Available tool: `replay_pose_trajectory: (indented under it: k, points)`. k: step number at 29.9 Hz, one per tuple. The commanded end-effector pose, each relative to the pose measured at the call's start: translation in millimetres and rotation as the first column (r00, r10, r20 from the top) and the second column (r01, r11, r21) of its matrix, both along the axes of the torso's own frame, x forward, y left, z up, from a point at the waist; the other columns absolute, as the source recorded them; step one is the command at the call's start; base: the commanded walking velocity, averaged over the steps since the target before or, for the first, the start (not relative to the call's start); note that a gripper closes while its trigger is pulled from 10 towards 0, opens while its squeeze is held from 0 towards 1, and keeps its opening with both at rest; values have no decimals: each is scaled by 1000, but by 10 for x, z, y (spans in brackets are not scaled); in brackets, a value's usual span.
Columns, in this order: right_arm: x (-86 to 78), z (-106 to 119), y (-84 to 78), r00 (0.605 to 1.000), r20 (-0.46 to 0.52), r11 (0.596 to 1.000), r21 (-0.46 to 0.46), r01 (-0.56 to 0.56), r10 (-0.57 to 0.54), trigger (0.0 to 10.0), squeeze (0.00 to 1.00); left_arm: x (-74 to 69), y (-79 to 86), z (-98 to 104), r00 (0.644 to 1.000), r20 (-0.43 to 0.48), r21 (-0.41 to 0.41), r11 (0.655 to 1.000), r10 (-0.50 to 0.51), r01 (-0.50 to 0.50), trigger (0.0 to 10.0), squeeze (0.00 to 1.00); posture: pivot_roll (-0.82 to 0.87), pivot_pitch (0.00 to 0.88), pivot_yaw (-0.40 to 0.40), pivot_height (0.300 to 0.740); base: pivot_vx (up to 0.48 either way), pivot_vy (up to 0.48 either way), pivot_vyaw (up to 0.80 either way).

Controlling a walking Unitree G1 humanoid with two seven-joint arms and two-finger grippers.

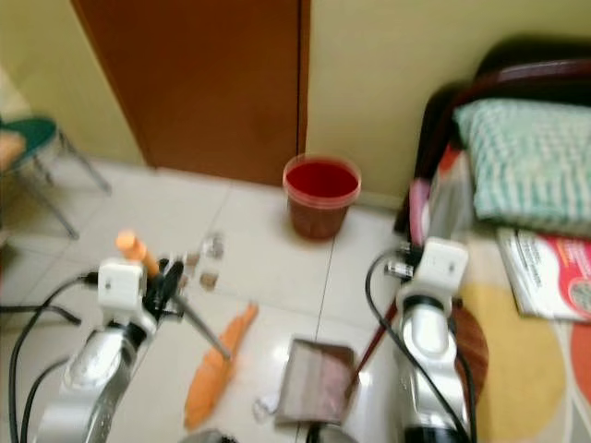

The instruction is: Sweep floor

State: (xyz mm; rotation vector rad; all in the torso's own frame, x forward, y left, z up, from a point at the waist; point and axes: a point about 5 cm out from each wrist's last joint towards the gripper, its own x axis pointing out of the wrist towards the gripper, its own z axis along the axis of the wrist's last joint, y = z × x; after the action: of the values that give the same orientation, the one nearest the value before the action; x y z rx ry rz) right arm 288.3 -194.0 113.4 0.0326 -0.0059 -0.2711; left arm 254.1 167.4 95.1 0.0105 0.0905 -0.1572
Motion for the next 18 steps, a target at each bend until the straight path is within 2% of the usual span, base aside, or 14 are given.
replay_pose_trajectory:
  k: [1,4,7,13,15,18]
  points:
    - [21,101,-23,999,45,1000,0,14,-14,10000,0,-12,-7,-29,1000,-23,-4,1000,2,-2,10000,0,45,157,13,740,0,0,0]
    - [109,256,5,995,96,1000,-17,12,-10,10000,0,8,24,0,1000,-17,12,1000,3,-3,10000,0,37,176,25,740,0,0,0]
    - [136,306,7,994,112,1000,-14,14,-12,10000,0,14,38,11,1000,-17,14,1000,5,-5,10000,0,35,185,32,740,0,0,0]
    - [232,533,-30,982,187,995,-90,34,-17,10000,0,42,63,60,1000,-21,3,1000,-9,9,10000,0,37,205,46,740,0,0,0]
    - [243,530,-37,984,178,989,-146,37,-10,10000,0,48,24,55,999,-37,-18,999,-40,39,10000,0,37,206,42,740,0,0,0]
    - [239,440,-7,990,140,988,-155,22,0,10000,0,42,-56,44,995,-59,-58,995,-79,76,10000,0,41,209,37,740,0,0,0]
